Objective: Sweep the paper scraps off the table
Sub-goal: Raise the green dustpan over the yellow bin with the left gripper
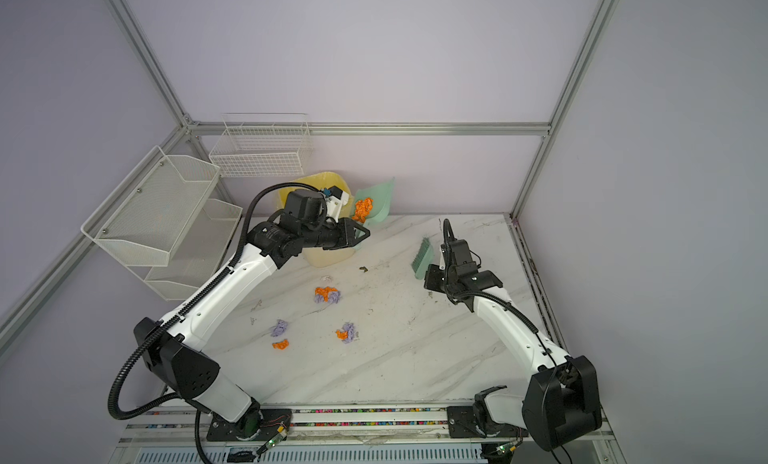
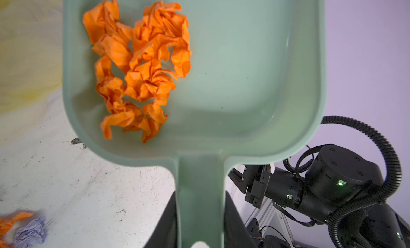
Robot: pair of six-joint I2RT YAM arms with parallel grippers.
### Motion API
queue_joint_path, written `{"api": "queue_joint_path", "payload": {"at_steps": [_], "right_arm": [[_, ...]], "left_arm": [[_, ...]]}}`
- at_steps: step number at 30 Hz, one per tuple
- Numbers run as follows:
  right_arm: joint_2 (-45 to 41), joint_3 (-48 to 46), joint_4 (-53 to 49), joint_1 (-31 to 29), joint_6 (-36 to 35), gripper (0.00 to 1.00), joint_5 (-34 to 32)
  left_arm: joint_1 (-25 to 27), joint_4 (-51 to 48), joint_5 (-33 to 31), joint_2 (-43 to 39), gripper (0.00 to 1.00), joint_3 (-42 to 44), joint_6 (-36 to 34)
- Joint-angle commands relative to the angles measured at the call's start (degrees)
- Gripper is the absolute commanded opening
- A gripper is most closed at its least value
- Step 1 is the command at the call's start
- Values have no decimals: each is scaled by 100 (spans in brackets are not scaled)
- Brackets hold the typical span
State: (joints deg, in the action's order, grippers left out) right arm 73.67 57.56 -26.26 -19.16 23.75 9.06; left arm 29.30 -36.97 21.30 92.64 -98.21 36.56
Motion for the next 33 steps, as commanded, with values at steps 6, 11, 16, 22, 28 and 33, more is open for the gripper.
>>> {"api": "queue_joint_path", "payload": {"at_steps": [6, 11, 16, 22, 28, 33], "right_arm": [[-11, 22, 222, 2, 86, 0, 32], [167, 171, 123, 2, 25, 0, 70], [182, 279, 43, 6, -8, 0, 61], [252, 274, 42, 4, -24, 0, 149], [253, 326, 36, 7, -19, 0, 166], [256, 405, -65, 4, -62, 0, 166]], "left_arm": [[-517, 1031, 864, -185, 12, -163, 603], [-830, 1649, 1160, -260, 12, 170, 945], [-1106, 2068, 1332, -264, 12, 401, 1204], [-1415, 2965, 1809, -252, 12, 859, 1846], [-1652, 3823, 2164, -263, 12, 1356, 2566], [-1812, 4689, 2340, -275, 12, 1807, 3195]]}}
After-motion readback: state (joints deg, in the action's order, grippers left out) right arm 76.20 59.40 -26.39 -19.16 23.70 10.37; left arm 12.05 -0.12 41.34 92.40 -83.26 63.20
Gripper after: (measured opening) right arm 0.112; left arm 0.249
